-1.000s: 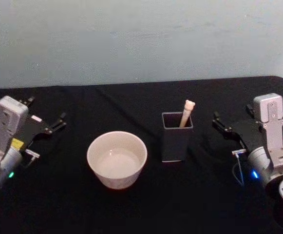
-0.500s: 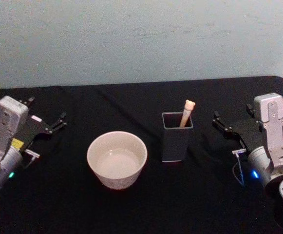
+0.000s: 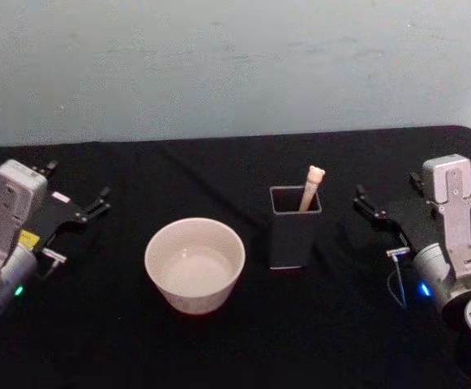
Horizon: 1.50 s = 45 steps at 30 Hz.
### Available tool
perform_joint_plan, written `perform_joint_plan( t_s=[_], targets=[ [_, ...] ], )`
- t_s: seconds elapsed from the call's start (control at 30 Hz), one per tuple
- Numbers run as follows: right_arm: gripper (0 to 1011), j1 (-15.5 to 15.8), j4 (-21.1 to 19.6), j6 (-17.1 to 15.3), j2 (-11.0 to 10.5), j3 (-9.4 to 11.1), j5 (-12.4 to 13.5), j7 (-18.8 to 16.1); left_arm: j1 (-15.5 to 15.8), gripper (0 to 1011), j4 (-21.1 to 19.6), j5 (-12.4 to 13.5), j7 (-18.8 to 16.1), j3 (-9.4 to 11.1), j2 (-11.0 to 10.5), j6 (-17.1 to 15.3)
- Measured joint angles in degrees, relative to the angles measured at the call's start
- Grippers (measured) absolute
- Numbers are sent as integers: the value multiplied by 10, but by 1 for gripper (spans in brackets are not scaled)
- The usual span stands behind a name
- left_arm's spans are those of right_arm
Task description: Pick up the stirring spoon with one hand, stir inside the cup, then place it back in its original position.
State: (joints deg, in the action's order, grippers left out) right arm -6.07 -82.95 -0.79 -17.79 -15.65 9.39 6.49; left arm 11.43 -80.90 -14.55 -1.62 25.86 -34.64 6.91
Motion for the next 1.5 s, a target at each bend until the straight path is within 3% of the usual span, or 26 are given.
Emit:
perform_joint_plan(
  t_s=[1.5],
  targets=[
    [1002, 0, 0, 0, 0, 0, 0, 0, 0, 1001, 0, 0, 0, 0, 0, 0]
  ],
)
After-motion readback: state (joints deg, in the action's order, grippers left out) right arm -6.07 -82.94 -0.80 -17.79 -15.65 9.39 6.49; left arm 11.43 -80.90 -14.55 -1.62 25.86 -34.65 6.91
